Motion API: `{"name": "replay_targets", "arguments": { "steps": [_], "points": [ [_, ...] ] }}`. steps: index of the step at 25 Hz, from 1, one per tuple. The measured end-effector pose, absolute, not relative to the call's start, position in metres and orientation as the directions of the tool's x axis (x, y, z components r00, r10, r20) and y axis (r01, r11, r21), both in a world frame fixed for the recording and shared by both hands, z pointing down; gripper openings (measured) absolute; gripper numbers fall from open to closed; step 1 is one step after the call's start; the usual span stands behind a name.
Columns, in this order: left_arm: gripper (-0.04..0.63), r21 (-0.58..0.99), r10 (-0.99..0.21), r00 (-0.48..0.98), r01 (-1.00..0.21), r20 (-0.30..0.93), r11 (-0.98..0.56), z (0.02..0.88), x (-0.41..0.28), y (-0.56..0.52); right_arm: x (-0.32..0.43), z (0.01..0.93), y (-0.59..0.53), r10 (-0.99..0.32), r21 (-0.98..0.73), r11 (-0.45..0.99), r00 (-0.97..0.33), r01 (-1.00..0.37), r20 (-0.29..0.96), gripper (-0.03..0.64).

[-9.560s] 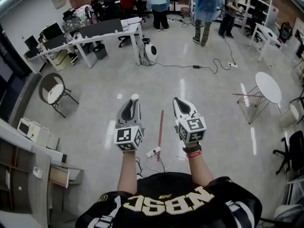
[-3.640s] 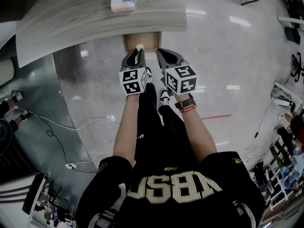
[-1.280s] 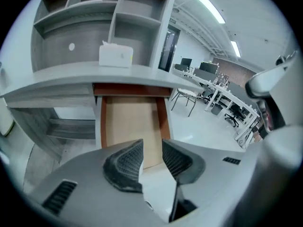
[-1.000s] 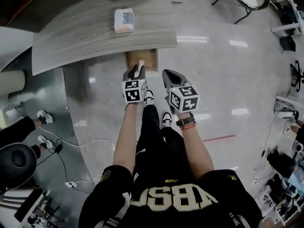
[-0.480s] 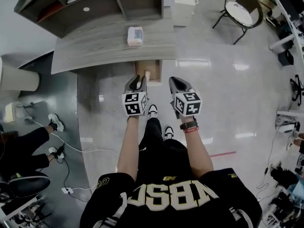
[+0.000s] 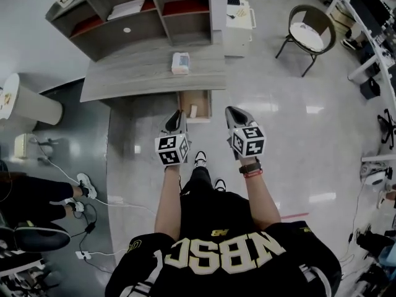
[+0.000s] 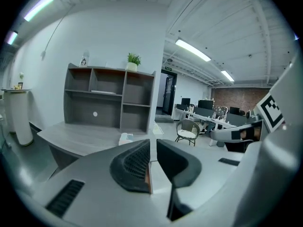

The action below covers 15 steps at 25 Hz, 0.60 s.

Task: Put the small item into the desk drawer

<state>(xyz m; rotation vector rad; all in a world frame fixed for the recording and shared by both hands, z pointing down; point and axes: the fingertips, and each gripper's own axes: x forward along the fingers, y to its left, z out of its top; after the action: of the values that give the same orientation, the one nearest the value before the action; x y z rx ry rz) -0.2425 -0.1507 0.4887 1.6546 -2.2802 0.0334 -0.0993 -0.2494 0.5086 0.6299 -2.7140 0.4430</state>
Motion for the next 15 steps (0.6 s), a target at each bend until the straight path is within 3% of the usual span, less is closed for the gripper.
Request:
{"name": "replay_targets", "arguments": {
  "steps": [15],
  "points": [
    [0.017,0.135,-0.951,-0.299,-0.942,0.077,0.307,0.4,-0.209,-0.115,-0.071,0.42,-0.232,-0.442,-0.117,0.874,-0.872,-0.471,0.21,0.017]
  ]
}}
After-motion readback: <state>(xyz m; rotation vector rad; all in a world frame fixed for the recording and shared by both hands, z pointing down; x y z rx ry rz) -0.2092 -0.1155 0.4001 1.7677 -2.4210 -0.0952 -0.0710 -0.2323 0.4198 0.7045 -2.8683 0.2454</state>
